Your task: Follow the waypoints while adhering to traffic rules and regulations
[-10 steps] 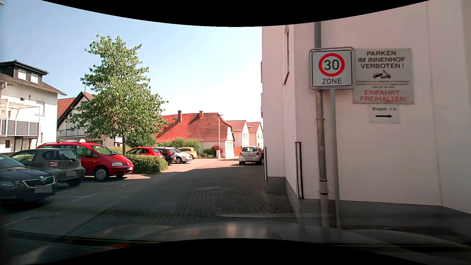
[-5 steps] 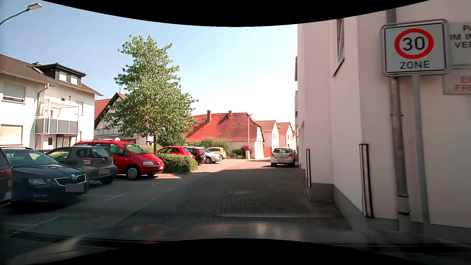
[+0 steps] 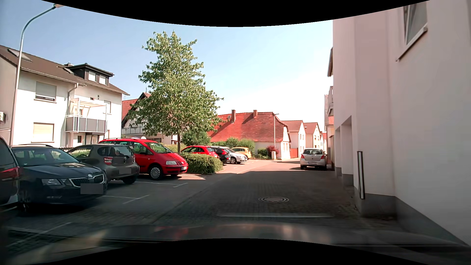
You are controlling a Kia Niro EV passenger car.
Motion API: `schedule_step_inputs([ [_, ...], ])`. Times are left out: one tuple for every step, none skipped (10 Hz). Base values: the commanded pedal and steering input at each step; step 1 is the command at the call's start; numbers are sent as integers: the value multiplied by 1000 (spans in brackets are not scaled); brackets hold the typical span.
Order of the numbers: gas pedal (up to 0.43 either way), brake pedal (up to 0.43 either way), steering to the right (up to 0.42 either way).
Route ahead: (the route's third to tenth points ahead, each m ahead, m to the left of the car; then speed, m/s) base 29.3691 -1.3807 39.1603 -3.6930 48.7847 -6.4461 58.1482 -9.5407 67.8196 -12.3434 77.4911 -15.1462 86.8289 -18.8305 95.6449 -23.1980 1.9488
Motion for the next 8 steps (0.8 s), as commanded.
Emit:
schedule_step_inputs([
  [79,0,-179],
  [79,0,-84],
  [79,0,-31],
  [79,0,-4],
  [79,0,12],
  [79,0,24],
  [79,0,38],
  [67,0,49],
])
